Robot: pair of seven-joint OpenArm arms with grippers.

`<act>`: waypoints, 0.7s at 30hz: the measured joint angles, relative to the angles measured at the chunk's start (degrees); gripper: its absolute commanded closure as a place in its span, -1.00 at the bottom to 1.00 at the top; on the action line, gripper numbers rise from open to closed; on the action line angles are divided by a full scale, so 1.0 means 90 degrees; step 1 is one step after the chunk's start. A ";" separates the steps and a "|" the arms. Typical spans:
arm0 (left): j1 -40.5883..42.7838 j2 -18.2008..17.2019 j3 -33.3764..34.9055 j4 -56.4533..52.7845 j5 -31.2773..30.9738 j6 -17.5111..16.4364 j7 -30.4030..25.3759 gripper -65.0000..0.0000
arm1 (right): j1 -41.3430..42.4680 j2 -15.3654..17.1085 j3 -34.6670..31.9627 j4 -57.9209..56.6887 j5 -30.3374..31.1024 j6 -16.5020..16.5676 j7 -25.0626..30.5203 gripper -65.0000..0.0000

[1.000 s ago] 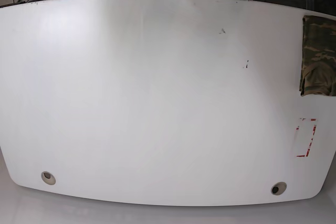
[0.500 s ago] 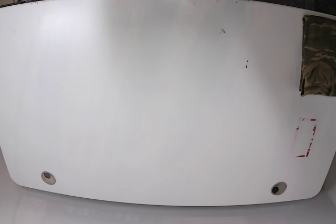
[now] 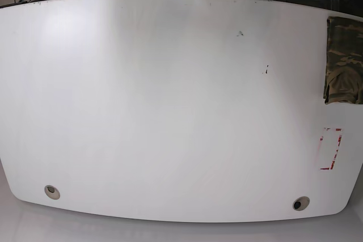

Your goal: Layout the t-shirt on the table in an organized manner, then fold the t-shirt properly

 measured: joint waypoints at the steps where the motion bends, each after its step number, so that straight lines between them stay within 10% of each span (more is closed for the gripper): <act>1: -0.0134 -0.0017 0.0000 -0.0177 -0.0010 0.0102 -0.0012 0.57 | 0.0068 0.0007 0.0000 -0.0092 -0.0002 -0.0104 0.0005 0.62; 21: -0.1115 0.0240 0.0644 -0.1229 0.0257 0.1115 0.0546 0.57 | 0.1226 -0.0002 -0.0007 -0.1576 -0.0005 -0.1022 -0.0017 0.61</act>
